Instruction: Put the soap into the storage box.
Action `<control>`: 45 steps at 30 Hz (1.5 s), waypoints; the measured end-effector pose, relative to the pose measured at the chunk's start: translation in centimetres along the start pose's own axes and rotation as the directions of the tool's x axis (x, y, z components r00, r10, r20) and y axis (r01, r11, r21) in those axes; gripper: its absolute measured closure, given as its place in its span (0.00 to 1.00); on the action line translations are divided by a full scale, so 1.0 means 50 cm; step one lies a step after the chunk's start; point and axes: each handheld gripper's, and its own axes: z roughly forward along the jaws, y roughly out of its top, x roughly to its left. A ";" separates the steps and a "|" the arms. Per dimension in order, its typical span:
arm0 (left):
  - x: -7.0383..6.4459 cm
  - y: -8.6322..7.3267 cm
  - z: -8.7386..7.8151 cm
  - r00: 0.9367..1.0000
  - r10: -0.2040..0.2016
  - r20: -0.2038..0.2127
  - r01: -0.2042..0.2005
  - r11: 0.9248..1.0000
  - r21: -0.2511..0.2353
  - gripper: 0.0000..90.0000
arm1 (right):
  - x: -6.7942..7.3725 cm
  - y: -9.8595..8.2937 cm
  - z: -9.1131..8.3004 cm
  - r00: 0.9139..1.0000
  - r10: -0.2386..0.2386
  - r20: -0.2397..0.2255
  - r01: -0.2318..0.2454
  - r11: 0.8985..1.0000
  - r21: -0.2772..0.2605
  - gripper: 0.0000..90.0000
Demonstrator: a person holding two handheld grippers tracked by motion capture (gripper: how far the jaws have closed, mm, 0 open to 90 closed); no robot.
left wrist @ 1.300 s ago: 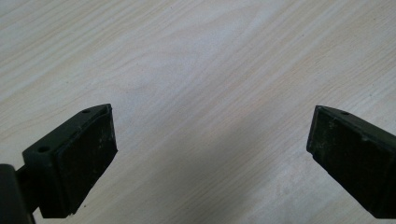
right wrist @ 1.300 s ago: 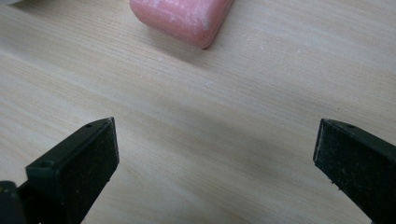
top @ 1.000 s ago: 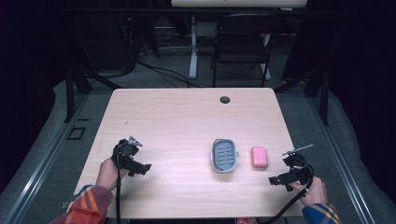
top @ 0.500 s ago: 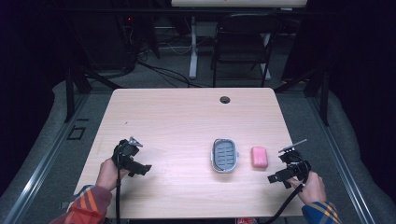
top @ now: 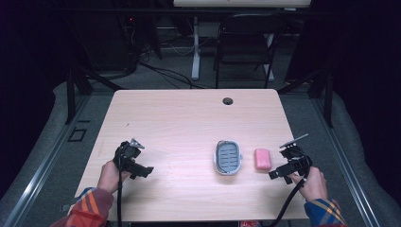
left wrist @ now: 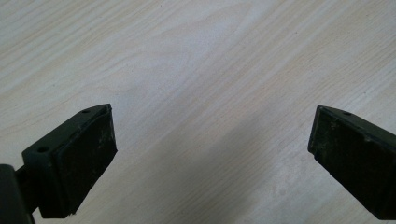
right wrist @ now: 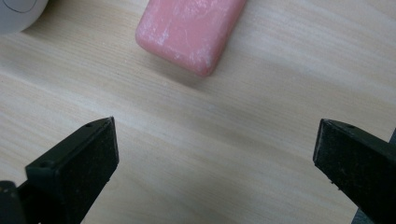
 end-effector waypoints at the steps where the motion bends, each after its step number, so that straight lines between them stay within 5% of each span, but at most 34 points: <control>1: 0.000 0.000 0.000 1.000 -0.001 0.000 0.001 1.000 -0.002 0.01 | 0.004 0.005 0.004 1.000 0.013 0.000 -0.013 1.000 -0.010 0.00; 26: 0.000 0.000 0.002 1.000 -0.001 0.006 0.001 1.000 0.000 0.01 | 0.009 0.070 0.016 1.000 0.023 -0.005 -0.023 0.999 0.047 0.00; 45: 0.001 0.000 0.002 1.000 0.001 0.009 -0.001 1.000 0.000 0.01 | 0.013 0.115 0.044 0.997 0.077 -0.004 -0.077 0.994 0.078 0.00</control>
